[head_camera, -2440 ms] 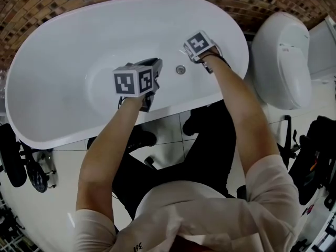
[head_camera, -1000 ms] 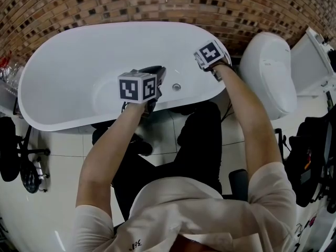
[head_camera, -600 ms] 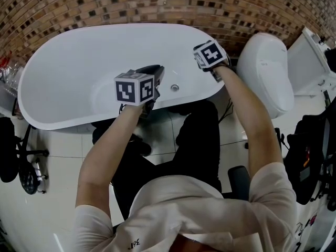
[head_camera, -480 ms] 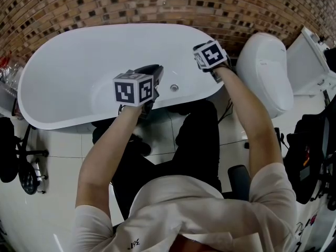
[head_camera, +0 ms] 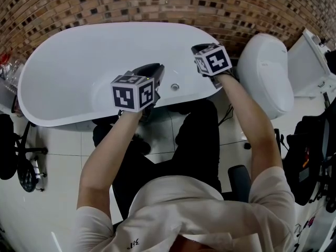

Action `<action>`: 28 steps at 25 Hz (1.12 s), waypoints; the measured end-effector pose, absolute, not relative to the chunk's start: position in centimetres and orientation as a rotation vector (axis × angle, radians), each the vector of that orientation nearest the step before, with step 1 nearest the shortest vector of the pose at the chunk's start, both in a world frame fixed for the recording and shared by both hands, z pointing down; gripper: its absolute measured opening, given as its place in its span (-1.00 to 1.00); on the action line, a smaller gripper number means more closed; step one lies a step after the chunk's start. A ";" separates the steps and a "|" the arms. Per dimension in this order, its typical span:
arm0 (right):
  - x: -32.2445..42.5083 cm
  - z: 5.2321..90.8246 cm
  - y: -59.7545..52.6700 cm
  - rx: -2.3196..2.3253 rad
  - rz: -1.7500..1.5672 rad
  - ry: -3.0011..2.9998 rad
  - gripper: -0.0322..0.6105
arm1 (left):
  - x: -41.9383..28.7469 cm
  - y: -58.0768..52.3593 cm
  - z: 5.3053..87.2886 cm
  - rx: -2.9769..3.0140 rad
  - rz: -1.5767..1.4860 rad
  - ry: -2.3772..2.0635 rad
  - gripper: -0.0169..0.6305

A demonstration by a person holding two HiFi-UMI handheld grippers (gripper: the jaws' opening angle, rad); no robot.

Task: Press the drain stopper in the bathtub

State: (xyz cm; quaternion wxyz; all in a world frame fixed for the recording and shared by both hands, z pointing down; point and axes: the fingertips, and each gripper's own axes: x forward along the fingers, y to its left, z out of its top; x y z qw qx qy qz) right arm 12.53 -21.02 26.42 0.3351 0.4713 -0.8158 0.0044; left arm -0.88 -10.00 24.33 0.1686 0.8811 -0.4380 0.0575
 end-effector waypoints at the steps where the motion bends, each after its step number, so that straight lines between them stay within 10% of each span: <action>1: 12.4 26.2 -20.7 1.234 0.020 -2.142 -0.85 | -0.9 -9.8 24.1 2.510 0.160 -1.253 -0.79; 28: 8.7 21.3 -9.6 1.296 -0.048 -2.459 -0.86 | -1.8 -1.3 22.1 2.575 -0.039 -1.297 -0.79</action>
